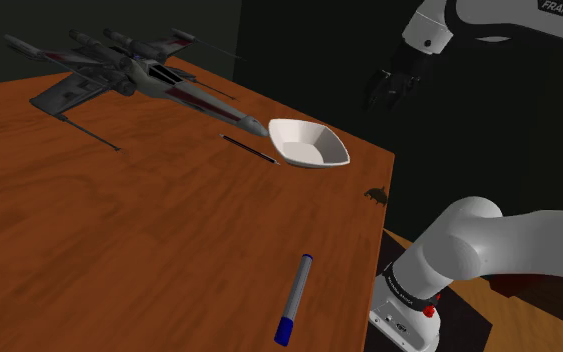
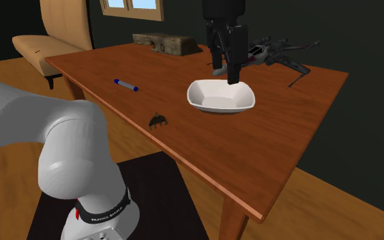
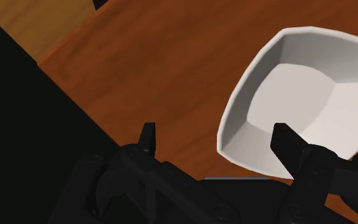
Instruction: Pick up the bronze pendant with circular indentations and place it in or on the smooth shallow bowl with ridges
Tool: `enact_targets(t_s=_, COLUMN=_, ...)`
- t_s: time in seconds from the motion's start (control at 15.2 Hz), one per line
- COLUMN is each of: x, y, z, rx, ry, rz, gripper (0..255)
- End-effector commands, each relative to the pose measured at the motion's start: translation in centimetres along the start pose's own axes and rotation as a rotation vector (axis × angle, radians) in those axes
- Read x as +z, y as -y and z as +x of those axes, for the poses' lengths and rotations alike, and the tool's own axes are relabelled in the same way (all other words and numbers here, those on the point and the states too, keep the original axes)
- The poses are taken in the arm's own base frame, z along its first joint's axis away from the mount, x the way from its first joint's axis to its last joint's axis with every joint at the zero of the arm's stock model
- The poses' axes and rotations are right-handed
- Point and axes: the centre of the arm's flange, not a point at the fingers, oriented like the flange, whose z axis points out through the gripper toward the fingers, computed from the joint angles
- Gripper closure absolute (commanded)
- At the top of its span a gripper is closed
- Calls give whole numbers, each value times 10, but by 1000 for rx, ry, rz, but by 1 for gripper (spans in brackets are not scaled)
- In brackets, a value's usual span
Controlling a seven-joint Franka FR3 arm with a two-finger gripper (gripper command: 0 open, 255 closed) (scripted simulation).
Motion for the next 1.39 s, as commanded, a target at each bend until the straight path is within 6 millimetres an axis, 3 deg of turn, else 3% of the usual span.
enact_targets(t_s=0.0, x=0, y=0, z=0, rx=0, ry=0, rz=0, gripper=0)
enact_targets(t_s=0.46, x=47, y=48, z=-51, rx=-137, ry=120, rz=-44, gripper=0)
enact_targets(t_s=0.99, x=96, y=91, z=-123, rx=-293, ry=257, rz=-94, gripper=0)
enact_targets(t_s=1.32, x=116, y=89, z=-129, rx=-294, ry=258, rz=-95, gripper=0)
